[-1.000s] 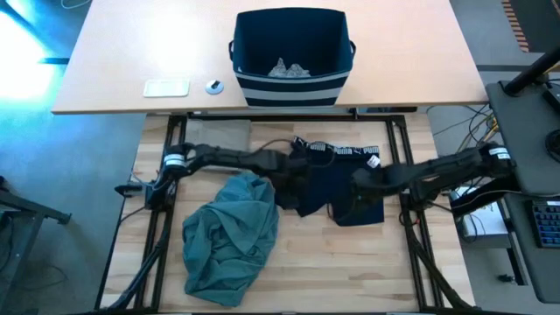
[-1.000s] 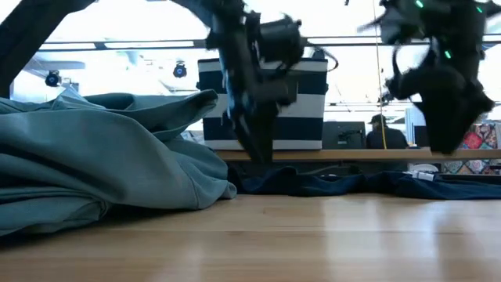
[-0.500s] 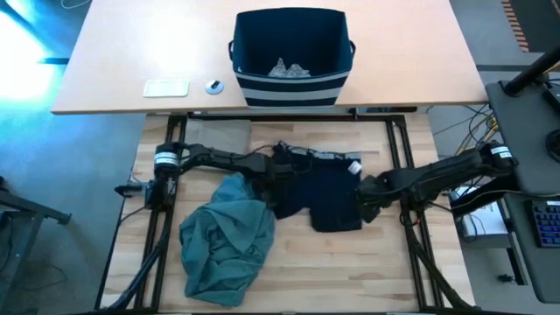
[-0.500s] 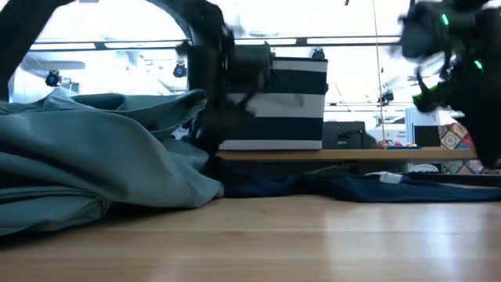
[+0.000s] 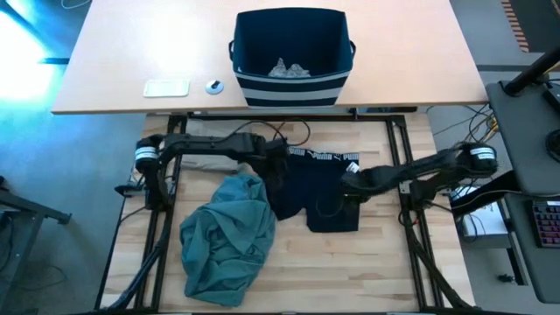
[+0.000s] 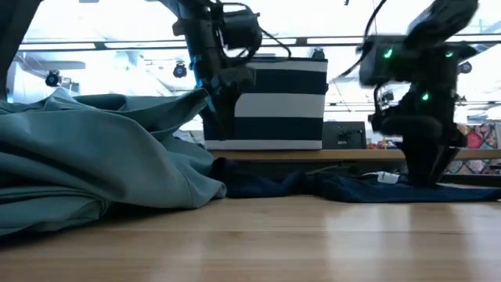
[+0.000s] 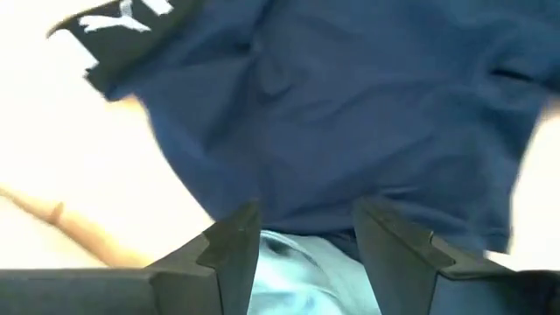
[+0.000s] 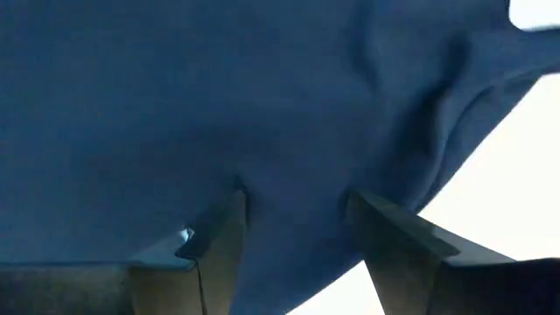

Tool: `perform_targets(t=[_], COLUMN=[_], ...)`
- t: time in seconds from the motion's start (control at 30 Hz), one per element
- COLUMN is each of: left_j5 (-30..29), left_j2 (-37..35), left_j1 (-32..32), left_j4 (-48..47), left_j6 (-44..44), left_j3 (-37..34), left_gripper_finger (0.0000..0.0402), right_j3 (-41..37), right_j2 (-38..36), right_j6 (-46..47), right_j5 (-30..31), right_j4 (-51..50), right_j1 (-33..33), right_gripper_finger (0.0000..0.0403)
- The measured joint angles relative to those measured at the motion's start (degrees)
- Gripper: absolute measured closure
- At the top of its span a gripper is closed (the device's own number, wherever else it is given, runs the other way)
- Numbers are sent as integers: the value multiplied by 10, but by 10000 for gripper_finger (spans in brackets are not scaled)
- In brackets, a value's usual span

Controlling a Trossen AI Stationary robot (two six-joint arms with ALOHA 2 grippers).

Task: Fold Laundry from Bin
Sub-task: Fold the black underwear

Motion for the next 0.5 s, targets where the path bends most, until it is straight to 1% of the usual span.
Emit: perform_targets(t=[0.1, 0.17, 0.23, 0.33, 0.43, 0.5], left_j5=[2, 1, 5, 16, 22, 42], left_j2=[-31, -44, -47, -48, -35, -16], left_j1=[0, 5, 16, 36, 55, 64], left_j4=[1, 3, 2, 3, 14, 31], left_j6=[3, 10, 14, 41, 81, 104], left_j3=[1, 1, 0, -1, -1, -3], left_gripper_finger=[233, 233, 233, 233, 233, 233], right_j3=[3, 12, 34, 70, 105, 108], right_j2=[34, 42, 38, 13, -32, -56], right_j6=[-44, -48, -42, -63, -90, -93], right_j5=[14, 64, 107, 141, 144, 104], right_j4=[-20, -45, -67, -107, -116, -113], right_j1=[-69, -128, -185, -241, -262, -260], right_gripper_finger=[199, 199, 199, 199, 199, 199])
